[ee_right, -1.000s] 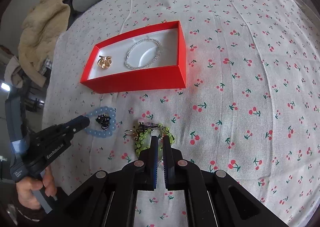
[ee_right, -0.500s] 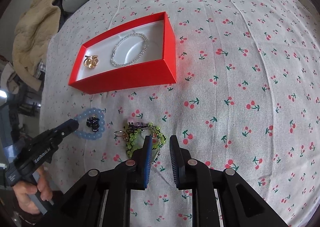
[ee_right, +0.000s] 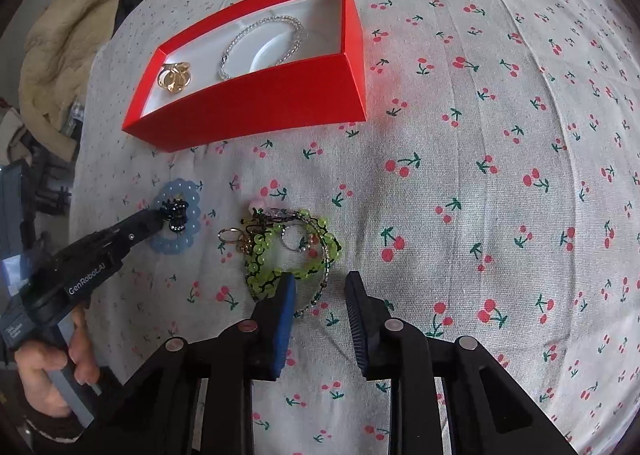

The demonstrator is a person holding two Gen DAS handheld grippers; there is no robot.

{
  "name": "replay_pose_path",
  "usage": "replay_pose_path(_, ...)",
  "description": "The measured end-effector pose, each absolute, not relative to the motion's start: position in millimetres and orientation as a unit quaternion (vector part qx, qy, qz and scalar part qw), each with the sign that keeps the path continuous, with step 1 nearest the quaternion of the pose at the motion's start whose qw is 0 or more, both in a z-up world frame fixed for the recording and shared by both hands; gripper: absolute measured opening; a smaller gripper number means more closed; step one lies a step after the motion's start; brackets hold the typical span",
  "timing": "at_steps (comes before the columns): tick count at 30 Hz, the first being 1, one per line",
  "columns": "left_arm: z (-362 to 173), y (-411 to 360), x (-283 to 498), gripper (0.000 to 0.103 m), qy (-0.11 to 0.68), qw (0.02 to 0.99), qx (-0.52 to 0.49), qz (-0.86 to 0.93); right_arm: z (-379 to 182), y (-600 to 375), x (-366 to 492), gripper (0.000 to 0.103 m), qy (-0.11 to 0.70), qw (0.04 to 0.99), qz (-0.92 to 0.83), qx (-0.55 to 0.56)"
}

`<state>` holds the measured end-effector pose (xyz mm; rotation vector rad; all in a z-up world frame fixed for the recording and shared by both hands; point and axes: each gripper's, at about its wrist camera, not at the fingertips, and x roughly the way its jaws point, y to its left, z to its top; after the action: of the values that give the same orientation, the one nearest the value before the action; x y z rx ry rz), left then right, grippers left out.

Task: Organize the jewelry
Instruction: 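Grasp the light-blue bead bracelet with left tool while right grasps dark beaded bracelet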

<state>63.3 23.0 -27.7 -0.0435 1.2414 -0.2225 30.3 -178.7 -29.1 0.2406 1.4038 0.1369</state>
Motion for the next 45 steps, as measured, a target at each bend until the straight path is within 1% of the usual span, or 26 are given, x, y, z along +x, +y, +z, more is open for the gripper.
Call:
replay_pose_path(1,-28,21,63,0.019,0.579,0.809,-0.016,-0.103,-31,-175,29,0.021,0.644,0.756,0.061,0.099)
replay_pose_path(3,-28,18,64,0.013,0.576,0.811,-0.009,-0.100,-32,-170,28,0.011,0.640,0.762,0.056,0.078)
replay_pose_path(6,-25,21,65,0.013,0.575,0.811,-0.025,-0.100,-27,-168,27,0.005,0.634,0.766,0.063,0.078)
replay_pose_path(13,7,35,58,0.013,0.544,0.828,-0.063,-0.117,7,-166,18,0.003,0.598,0.793,0.084,0.083)
replay_pose_path(20,37,36,50,0.013,0.516,0.842,-0.079,-0.137,40,-167,14,0.003,0.569,0.808,0.107,0.107)
replay_pose_path(31,65,41,48,0.013,0.489,0.853,-0.105,-0.152,69,-171,25,0.003,0.538,0.816,0.138,0.160)
replay_pose_path(34,67,40,49,0.013,0.486,0.854,-0.105,-0.152,78,-172,27,0.003,0.528,0.812,0.161,0.188)
replay_pose_path(36,64,39,49,0.013,0.490,0.853,-0.099,-0.150,82,-178,28,0.003,0.520,0.821,0.146,0.185)
replay_pose_path(38,58,37,50,0.013,0.498,0.850,-0.093,-0.148,73,-189,33,0.003,0.530,0.823,0.107,0.173)
replay_pose_path(41,49,34,52,0.013,0.509,0.845,-0.083,-0.144,34,-204,44,0.003,0.581,0.793,0.066,0.171)
replay_pose_path(43,45,32,52,0.013,0.513,0.843,-0.080,-0.143,14,-205,47,0.003,0.604,0.778,0.055,0.165)
replay_pose_path(45,45,30,52,0.013,0.514,0.842,-0.078,-0.144,7,-200,50,0.003,0.612,0.770,0.065,0.167)
